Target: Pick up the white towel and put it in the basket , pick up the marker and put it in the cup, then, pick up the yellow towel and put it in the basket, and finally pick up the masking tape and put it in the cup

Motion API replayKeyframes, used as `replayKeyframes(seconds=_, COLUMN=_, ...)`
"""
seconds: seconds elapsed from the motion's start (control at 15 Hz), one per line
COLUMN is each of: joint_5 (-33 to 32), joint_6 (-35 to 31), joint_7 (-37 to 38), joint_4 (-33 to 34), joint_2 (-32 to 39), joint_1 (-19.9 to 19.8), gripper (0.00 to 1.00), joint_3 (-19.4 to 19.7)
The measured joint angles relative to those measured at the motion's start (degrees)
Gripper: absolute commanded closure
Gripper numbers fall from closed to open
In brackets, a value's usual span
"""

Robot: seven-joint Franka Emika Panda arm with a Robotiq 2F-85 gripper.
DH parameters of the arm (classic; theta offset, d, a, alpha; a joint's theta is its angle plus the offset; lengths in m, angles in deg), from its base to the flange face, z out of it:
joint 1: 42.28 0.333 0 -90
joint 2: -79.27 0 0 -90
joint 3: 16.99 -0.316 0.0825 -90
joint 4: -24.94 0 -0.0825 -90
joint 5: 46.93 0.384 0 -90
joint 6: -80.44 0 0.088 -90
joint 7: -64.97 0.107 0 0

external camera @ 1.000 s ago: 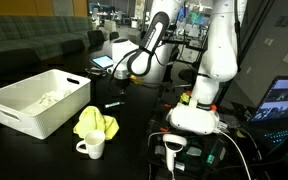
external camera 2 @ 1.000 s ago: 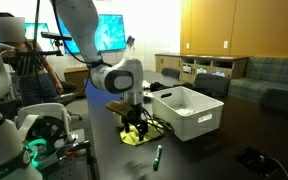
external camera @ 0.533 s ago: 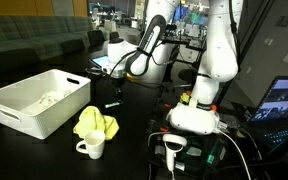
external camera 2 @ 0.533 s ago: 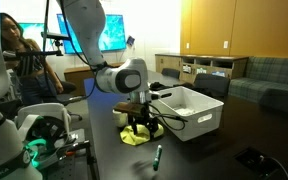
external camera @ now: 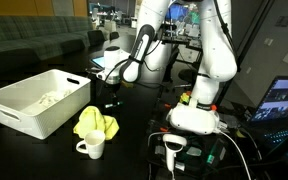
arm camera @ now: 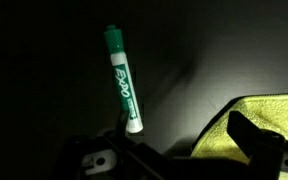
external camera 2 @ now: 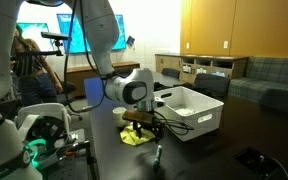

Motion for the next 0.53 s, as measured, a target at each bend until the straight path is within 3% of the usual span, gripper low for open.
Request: replayKeyframes(seconds=0.53, joint_5=3.4, joint_6=-1.2, joint_7=-5.8, joint_4=3.4, joint_2=6.3, joint_1=-5.5, gripper=0.0, joint_3=-3.7)
